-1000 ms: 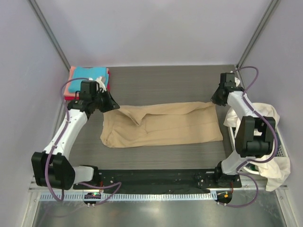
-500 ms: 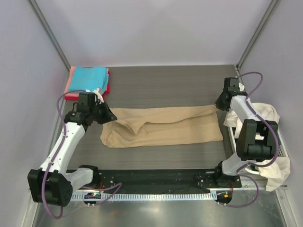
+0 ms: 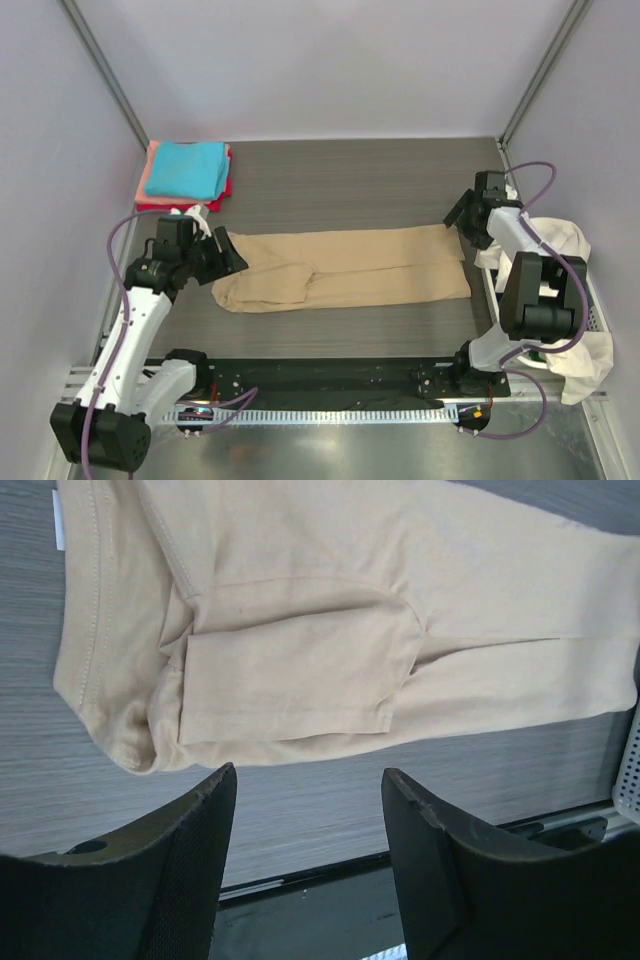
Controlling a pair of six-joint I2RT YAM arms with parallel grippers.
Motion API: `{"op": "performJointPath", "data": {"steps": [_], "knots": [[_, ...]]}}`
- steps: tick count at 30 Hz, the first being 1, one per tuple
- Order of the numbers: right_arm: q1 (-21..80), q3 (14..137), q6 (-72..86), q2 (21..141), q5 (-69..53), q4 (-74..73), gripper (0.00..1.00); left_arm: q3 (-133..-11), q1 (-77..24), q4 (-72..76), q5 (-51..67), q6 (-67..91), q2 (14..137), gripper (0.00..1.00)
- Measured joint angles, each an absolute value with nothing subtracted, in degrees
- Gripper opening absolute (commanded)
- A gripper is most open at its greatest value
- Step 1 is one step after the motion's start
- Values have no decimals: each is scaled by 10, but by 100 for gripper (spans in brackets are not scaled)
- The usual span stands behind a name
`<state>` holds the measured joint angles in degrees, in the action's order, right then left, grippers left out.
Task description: Fold and stack the t-shirts
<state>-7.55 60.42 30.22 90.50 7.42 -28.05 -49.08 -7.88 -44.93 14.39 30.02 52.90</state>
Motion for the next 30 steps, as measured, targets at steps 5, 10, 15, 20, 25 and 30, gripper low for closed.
{"op": "performJointPath", "data": {"steps": [5,10,15,20,25,30], "knots": [[-36,605,302,868,90,-282,78,-485,-79,-443,137,317,498,60],[58,625,295,867,86,-266,76,-439,-101,-391,108,355,560,60],[93,626,289,942,82,-252,74,-428,-157,-332,51,388,723,58],[102,581,289,981,89,-246,72,-479,-168,-297,37,415,878,55],[115,548,289,960,95,-209,73,-578,-171,-291,36,427,976,53],[156,486,320,901,92,-199,82,-760,-173,-302,44,445,1117,51]]}}
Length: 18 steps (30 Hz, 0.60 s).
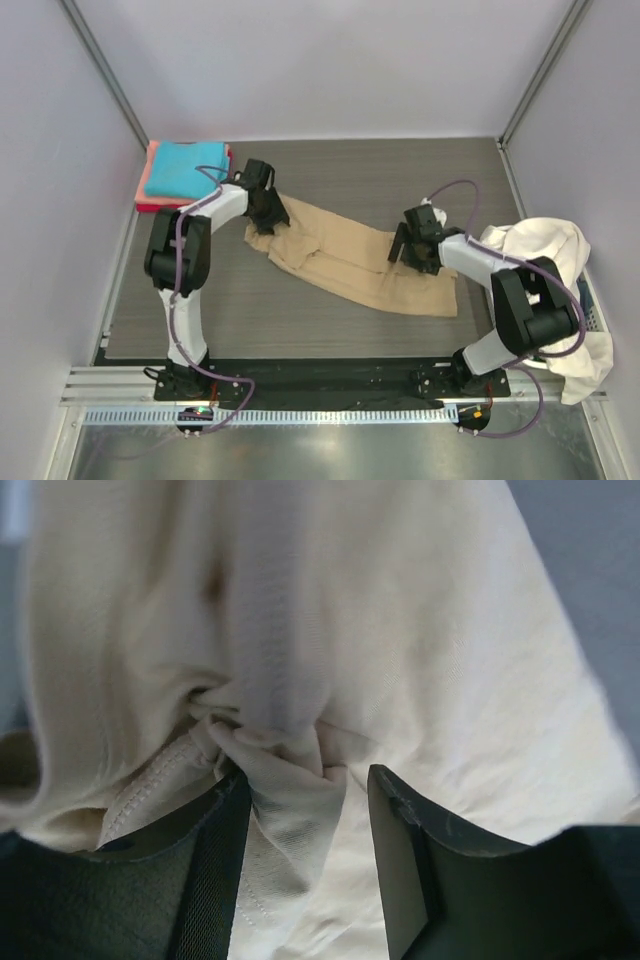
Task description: Fold and stack the t-shirts
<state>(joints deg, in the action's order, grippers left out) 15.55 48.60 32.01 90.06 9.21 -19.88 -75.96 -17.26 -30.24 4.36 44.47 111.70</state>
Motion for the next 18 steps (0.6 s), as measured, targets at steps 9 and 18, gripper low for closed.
{"op": "performJointPath", "data": {"steps": [9,18], "knots": [[524,432,509,821,53,-236,88,-1220,-195,-300,95,493,1424,47],[588,625,521,850,117,-346,91,-1370,-242,-318,156,443,1494,63]]}}
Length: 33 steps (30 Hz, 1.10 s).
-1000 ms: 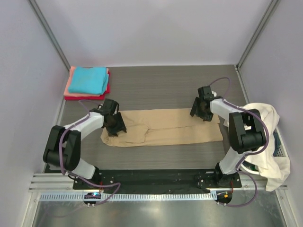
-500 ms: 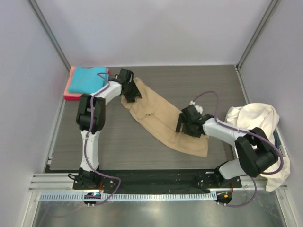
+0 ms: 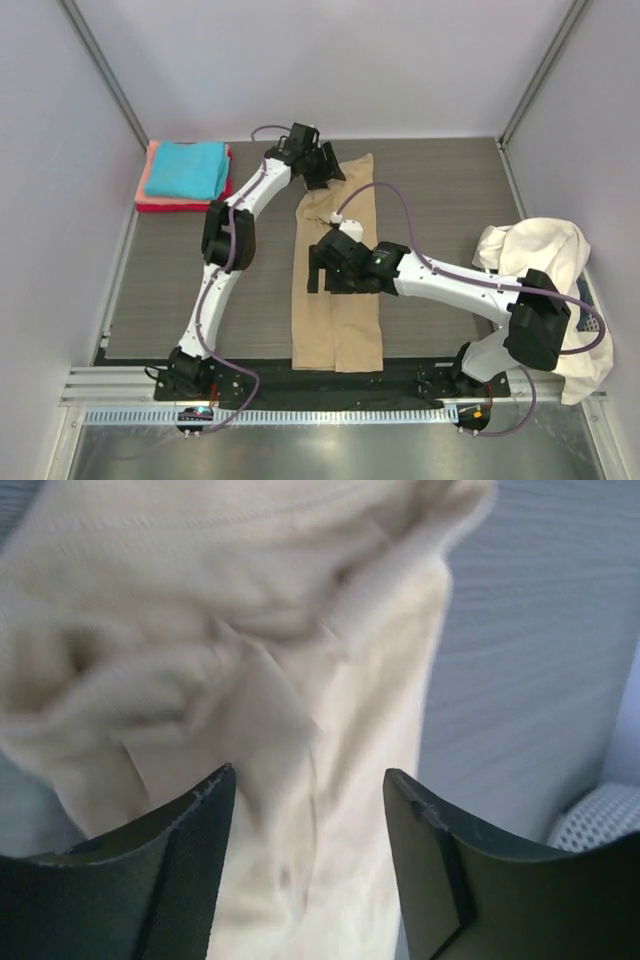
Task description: Fold and stack the t-shirts
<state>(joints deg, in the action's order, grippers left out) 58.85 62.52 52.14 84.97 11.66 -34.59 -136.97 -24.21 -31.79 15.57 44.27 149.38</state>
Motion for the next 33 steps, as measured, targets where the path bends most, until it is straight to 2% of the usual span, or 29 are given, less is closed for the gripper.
{"op": "performJointPath", "data": {"steps": [4,9,13,18,22,25,33], "knots": [[575,699,481,849,147,-375,92,-1329,-237,-340,157,385,1400,70],[486,780,417,879,153,-387,92,-1207,-200,-352,105,338,1158,75],[403,869,364,977,157,-385,90,-1058,-155,-333,59,307,932,75],[343,1007,313,1153,142,-382,89,-831,-161,-331,38,289,727,75],[320,1112,284,1277,129,-380,88,-652,-167,-355,24,279,631,77],[310,1179,269,1347,126,-386,88,-563,-166,-376,18,280,550,77],[303,1380,241,1498,147,-406,89,-463,-166,-376,34,301,422,76]]}}
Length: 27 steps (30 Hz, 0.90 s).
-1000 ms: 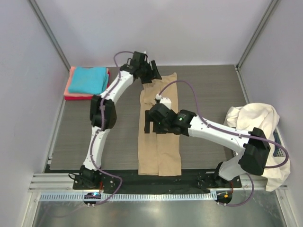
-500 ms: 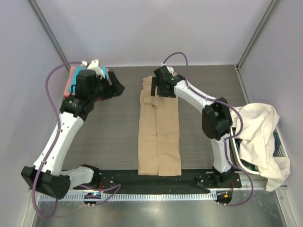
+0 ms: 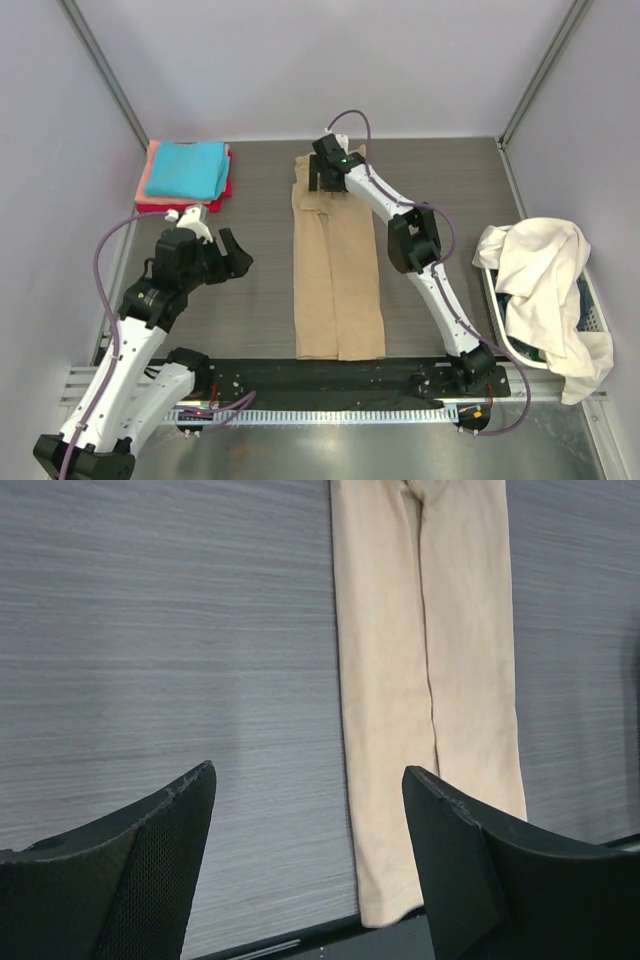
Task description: Fold and stack the t-shirts
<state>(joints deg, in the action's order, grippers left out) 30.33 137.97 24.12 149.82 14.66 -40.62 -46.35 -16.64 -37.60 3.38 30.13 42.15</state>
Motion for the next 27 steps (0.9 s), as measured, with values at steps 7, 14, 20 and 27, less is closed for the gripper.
{"op": "performJointPath", "data": {"steps": [7,14,20,27], "knots": [[282,1476,284,1569,164,-341,89,-433,-166,-387,56,313,407,75],[260,1465,325,1572,144,-273,91,-431,-167,-393,65,329,397,75],[256,1440,329,1549,106,-267,98,-427,-190,-398,57,347,413,75],[257,1298,316,1388,76,-279,99,-458,-234,-409,36,369,520,100]]}}
